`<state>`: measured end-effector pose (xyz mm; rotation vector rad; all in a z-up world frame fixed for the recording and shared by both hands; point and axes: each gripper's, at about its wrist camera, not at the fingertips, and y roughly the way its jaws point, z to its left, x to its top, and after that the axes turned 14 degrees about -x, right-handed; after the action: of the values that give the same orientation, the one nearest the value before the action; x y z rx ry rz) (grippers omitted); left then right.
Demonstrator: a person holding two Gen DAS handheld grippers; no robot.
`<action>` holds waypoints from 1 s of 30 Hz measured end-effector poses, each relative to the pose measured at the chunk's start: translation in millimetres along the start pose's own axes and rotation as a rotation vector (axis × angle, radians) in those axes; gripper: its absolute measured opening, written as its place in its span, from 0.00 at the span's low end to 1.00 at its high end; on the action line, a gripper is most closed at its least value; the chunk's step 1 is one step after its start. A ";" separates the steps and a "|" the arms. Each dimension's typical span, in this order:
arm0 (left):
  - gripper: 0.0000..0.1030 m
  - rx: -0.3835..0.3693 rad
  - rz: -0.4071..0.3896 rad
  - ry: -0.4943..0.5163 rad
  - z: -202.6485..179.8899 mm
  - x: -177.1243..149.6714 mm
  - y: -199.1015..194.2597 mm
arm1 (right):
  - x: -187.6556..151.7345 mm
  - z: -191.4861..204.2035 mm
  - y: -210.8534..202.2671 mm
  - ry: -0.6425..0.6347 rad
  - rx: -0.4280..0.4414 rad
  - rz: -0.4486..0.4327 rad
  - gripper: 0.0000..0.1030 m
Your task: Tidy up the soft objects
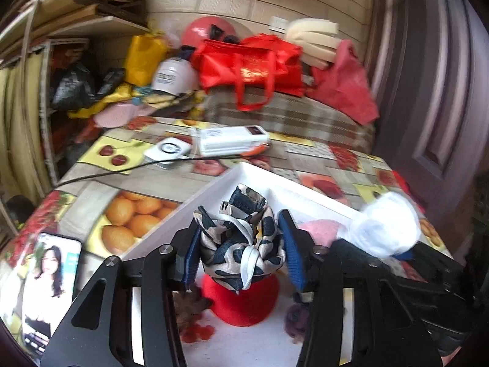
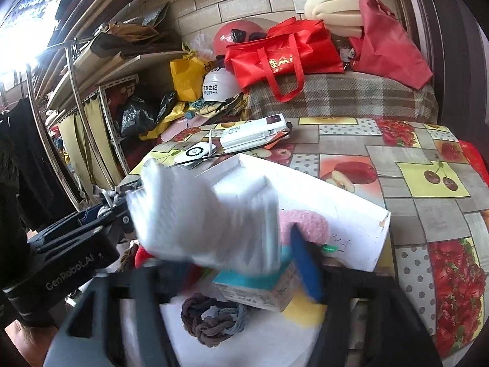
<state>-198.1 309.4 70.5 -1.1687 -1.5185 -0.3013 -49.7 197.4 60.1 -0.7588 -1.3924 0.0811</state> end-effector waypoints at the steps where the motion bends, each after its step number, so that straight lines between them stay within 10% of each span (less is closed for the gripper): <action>1: 0.68 0.011 -0.008 -0.005 1.7 0.4 -1.2 | -0.6 -3.2 -1.3 0.013 -0.012 -0.009 0.78; 5: 1.00 0.014 -0.054 -0.040 9.7 1.7 -10.0 | -2.4 -17.2 -6.4 0.070 -0.008 -0.021 0.83; 17: 1.00 0.000 -0.142 0.083 -16.2 2.2 -23.4 | -11.0 -30.5 -44.9 0.116 -0.010 -0.137 0.83; 23: 1.00 -0.053 -0.167 0.089 -23.7 3.2 -28.5 | -15.0 -46.1 -104.5 0.138 -0.145 -0.397 0.83; 30: 1.00 -0.045 -0.153 0.179 -46.8 3.2 -31.6 | -19.8 -81.8 -131.2 0.189 -0.294 -0.409 0.83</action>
<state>-194.3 262.0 101.2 -1.0336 -1.4514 -0.5313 -29.5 52.3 113.1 -0.6871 -1.3664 -0.5120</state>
